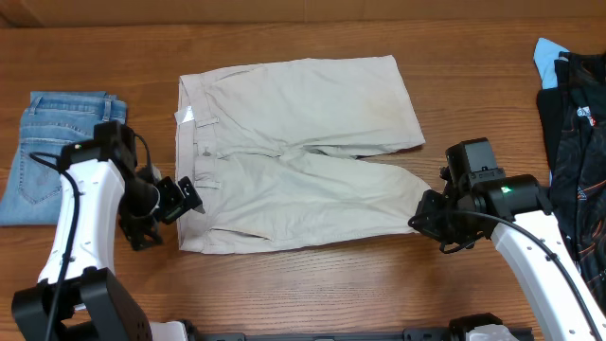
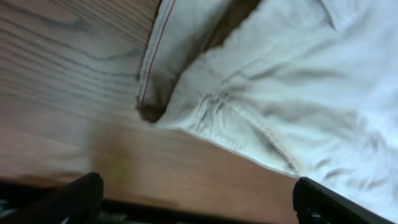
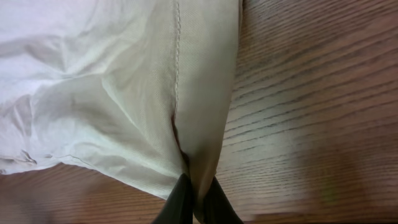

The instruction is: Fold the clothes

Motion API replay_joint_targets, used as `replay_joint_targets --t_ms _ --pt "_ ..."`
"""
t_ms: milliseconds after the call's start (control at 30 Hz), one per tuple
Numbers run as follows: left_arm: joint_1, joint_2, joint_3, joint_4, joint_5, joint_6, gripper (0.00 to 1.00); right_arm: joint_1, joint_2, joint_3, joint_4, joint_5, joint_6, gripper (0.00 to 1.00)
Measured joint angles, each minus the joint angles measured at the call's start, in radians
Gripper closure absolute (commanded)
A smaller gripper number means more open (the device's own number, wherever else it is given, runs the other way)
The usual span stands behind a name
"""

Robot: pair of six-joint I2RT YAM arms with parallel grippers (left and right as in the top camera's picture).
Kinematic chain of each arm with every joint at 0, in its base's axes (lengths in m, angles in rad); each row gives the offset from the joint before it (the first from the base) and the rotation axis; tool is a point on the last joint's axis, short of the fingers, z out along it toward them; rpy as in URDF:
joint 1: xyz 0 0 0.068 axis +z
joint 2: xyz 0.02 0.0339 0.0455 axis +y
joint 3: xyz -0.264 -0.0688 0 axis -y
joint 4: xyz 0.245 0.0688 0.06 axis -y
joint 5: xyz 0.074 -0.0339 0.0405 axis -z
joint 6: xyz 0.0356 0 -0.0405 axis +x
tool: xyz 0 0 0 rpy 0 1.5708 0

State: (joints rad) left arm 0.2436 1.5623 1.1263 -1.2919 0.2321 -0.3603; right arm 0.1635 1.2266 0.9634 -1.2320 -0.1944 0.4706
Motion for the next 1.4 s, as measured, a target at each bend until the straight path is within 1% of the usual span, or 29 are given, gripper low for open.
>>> replay_joint_targets --t_ms 133,233,300,367,433,500,567,633,767,800,867,1000,1033,1167,1300,1400 --pt "0.0 0.0 -0.156 0.127 0.016 -0.087 0.0 0.0 0.0 0.0 0.0 0.009 0.0 0.96" --pt "0.0 0.002 -0.248 0.224 0.019 -0.123 0.0 0.0 0.0 0.001 0.0 0.017 0.0 0.96" --pt "0.0 0.002 -0.311 0.321 0.019 -0.144 0.03 0.0 0.0 0.001 0.003 0.019 0.001 0.96" --pt "0.0 0.002 -0.355 0.396 0.02 -0.164 0.25 0.0 0.0 0.001 0.004 0.019 0.0 0.96" --pt "0.0 0.001 -0.38 0.439 0.02 -0.181 0.69 0.0 0.0 0.002 0.005 0.019 0.0 0.96" --pt "0.0 -0.001 -0.385 0.456 0.023 -0.194 0.96 0.0 0.0 0.002 0.006 0.019 0.0 0.96" --pt "0.0 -0.001 -0.382 0.446 0.034 -0.183 0.96 0.0 0.0 0.002 0.005 0.019 0.0 0.96" --pt "0.0 -0.003 -0.36 0.408 0.051 -0.143 0.96 0.0 0.0 0.002 -0.003 0.024 0.01 0.96" --pt "0.0 -0.055 -0.286 0.25 0.064 -0.057 0.96 0.0 -0.001 0.002 -0.013 0.047 0.06 0.96" --pt "0.0 -0.126 -0.236 0.186 0.058 -0.026 0.96 0.0 -0.006 0.002 -0.009 0.052 0.075 0.96" --pt "0.0 -0.234 -0.172 0.122 0.046 0.004 0.96 0.0 -0.033 0.002 -0.005 0.055 0.097 0.96" --pt "-0.002 -0.5 -0.072 0.041 0.026 0.037 0.96 0.0 -0.122 0.003 -0.004 0.057 0.124 0.96" --pt "-0.002 -0.568 -0.06 0.022 0.022 0.04 0.96 0.0 -0.148 0.004 -0.004 0.058 0.129 0.96" --pt "-0.002 -0.723 -0.052 -0.07 -0.005 0.038 0.96 0.0 -0.229 0.037 -0.013 0.064 0.132 0.96" --pt "-0.002 -0.801 -0.039 -0.098 -0.103 -0.01 0.96 0.0 -0.243 0.128 0.013 0.071 0.093 0.96" --pt "-0.002 -0.8 -0.036 -0.05 -0.141 -0.053 0.96 0.002 -0.19 0.204 0.05 0.067 0.043 0.96"
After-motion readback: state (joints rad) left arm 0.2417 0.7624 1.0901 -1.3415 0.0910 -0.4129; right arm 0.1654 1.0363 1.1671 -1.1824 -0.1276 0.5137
